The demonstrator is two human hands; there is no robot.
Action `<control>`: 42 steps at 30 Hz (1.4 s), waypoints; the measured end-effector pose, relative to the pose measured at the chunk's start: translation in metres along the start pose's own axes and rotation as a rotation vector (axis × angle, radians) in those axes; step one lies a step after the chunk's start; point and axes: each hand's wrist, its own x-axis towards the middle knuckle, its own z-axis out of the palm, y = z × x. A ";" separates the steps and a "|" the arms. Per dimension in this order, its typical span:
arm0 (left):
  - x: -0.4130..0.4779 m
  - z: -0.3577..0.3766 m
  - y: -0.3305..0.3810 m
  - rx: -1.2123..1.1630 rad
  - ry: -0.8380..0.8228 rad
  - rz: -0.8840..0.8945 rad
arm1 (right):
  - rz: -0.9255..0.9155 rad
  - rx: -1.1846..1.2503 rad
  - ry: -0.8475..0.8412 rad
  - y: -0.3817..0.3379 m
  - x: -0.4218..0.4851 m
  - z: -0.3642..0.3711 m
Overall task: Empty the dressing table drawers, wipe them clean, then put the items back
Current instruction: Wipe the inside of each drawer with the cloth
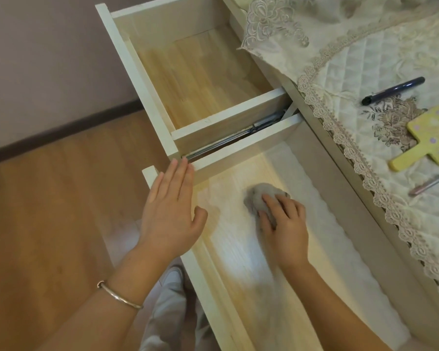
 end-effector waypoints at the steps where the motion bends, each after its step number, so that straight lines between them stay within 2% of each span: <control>1: -0.001 0.001 0.000 -0.001 0.010 -0.025 | 0.063 0.009 0.024 -0.008 0.000 0.003; 2: -0.002 0.001 0.001 -0.003 0.019 -0.040 | 0.050 0.014 0.021 -0.021 0.000 0.008; 5: -0.006 0.001 0.001 -0.019 0.044 -0.054 | -0.196 0.053 -0.079 -0.067 0.008 0.035; 7: -0.008 0.001 0.002 -0.028 0.052 -0.061 | -0.254 0.052 -0.124 -0.087 0.017 0.045; 12: -0.010 -0.001 0.001 -0.052 0.052 -0.071 | -0.374 0.046 -0.158 -0.054 -0.014 0.027; 16: -0.010 -0.001 0.003 -0.037 0.041 -0.081 | -0.385 0.022 -0.169 -0.015 -0.092 -0.004; 18: -0.012 0.000 0.005 -0.023 0.026 -0.076 | -0.392 -0.008 -0.149 -0.012 -0.101 -0.007; 22: -0.016 0.001 0.006 -0.020 0.029 -0.076 | -0.382 -0.026 -0.117 -0.047 -0.034 0.018; 26: -0.017 0.000 0.003 0.004 0.018 -0.066 | -0.340 -0.013 -0.174 -0.064 -0.001 0.029; 31: -0.018 -0.006 0.021 -0.078 -0.012 -0.151 | -0.280 0.010 -0.258 -0.023 -0.097 -0.009; 35: -0.039 0.003 0.043 -0.021 -0.020 -0.099 | -0.235 -0.025 -0.272 -0.010 -0.143 -0.030; 38: -0.043 0.009 0.041 0.033 -0.013 -0.082 | -0.272 -0.070 -0.223 -0.011 -0.125 -0.023; 42: -0.041 0.009 0.040 0.051 -0.019 -0.056 | -0.351 -0.010 -0.203 -0.027 -0.044 0.005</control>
